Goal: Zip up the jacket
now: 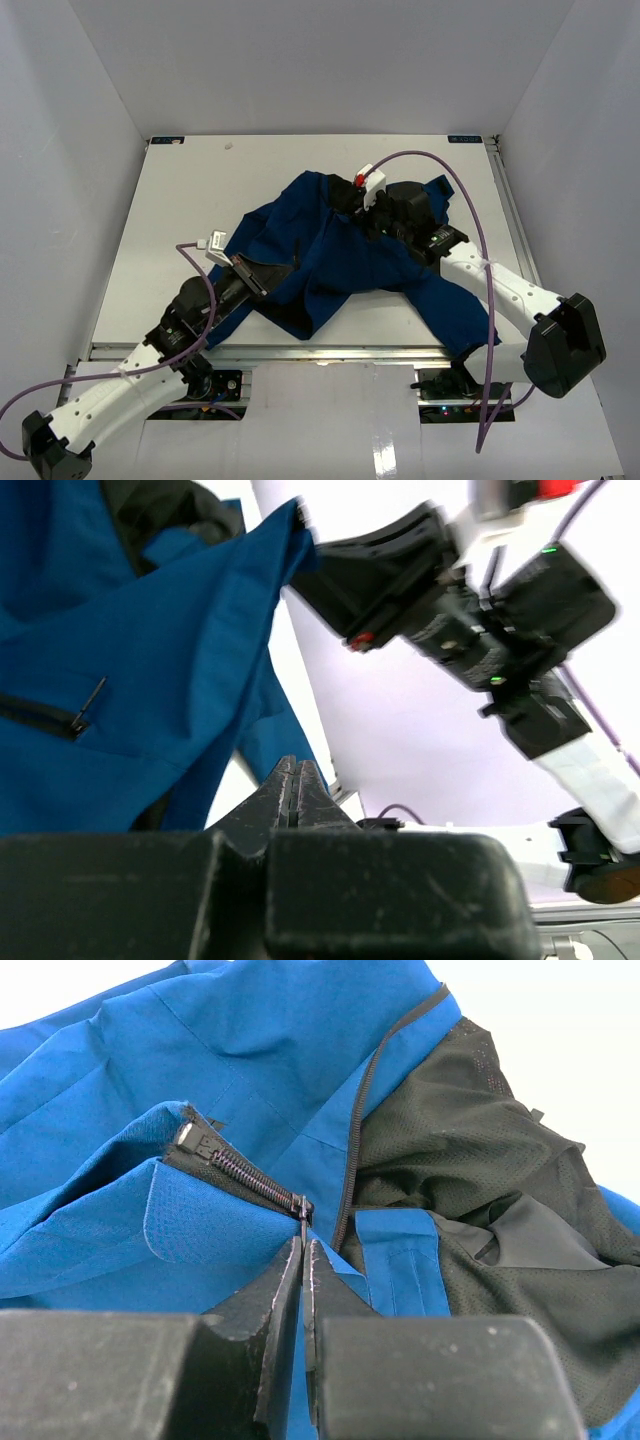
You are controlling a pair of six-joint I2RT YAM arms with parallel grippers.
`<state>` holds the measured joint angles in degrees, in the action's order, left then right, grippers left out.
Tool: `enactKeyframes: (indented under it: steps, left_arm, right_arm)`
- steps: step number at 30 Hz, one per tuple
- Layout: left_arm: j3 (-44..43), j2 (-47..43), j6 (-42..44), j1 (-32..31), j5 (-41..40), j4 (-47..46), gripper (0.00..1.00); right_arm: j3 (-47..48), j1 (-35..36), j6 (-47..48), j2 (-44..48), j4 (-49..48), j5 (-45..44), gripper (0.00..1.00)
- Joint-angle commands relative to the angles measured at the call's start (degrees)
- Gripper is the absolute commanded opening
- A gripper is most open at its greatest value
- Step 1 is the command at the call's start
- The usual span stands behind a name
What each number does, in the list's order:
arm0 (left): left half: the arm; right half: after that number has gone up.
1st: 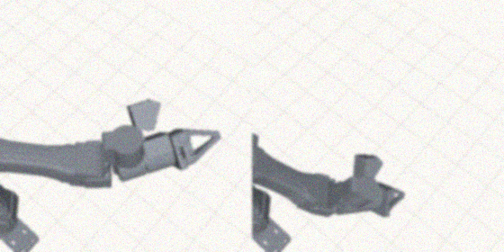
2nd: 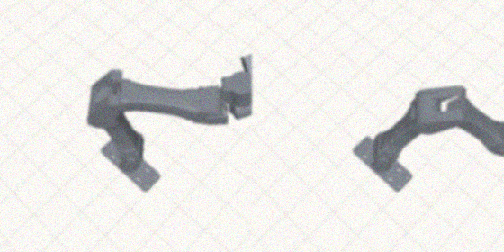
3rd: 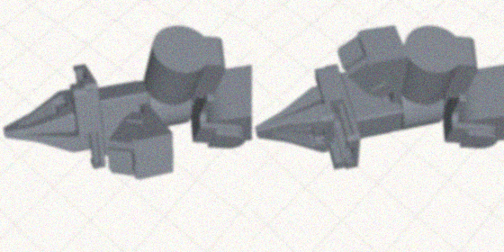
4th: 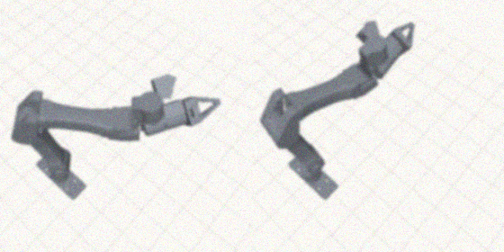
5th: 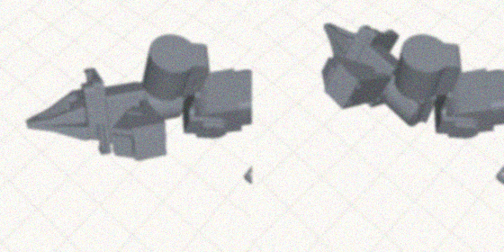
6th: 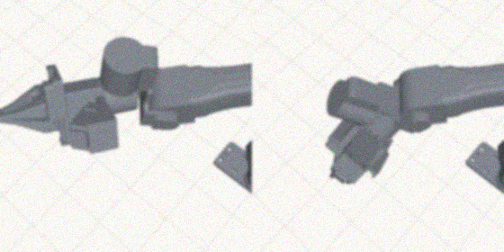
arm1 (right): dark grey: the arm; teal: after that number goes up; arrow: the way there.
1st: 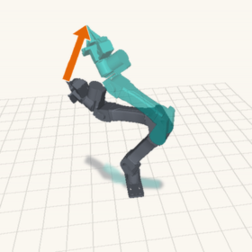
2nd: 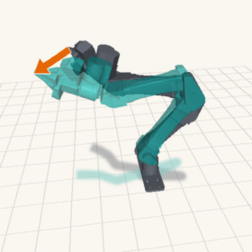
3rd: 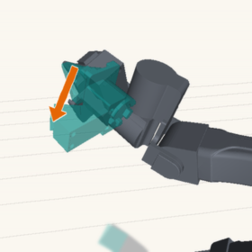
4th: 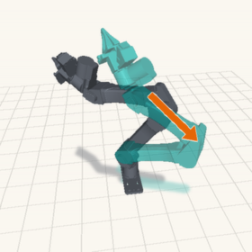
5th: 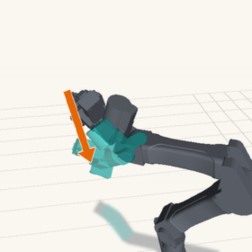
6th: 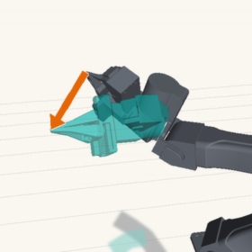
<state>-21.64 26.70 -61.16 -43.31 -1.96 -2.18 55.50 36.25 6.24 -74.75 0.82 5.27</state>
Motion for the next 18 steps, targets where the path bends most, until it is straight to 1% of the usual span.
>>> enactKeyframes:
  steps: [1,10,15,16,18]
  left_arm:
    - [-4.33,-3.80,2.58,-0.11,-3.64,7.52,0.00]
    - [-7.34,-6.00,5.34,-0.13,-5.88,14.28,0.00]
    - [-9.14,-7.91,7.46,-0.14,-9.54,18.68,0.00]
    - [-9.73,-7.97,8.23,-0.20,-10.07,19.05,0.00]
    - [-10.79,-7.44,12.98,-0.15,-8.77,19.14,0.00]
  right_arm:
    - [3.64,-2.06,-0.35,-0.41,-1.10,0.61,0.08]
    - [3.32,-3.33,0.81,0.77,-0.90,0.36,0.08]
    - [3.56,-3.44,1.29,1.15,-0.90,1.23,0.08]
    - [3.56,-3.38,1.23,1.27,-0.90,1.41,0.08]
    - [3.42,-3.38,1.14,1.76,-0.90,3.05,0.08]
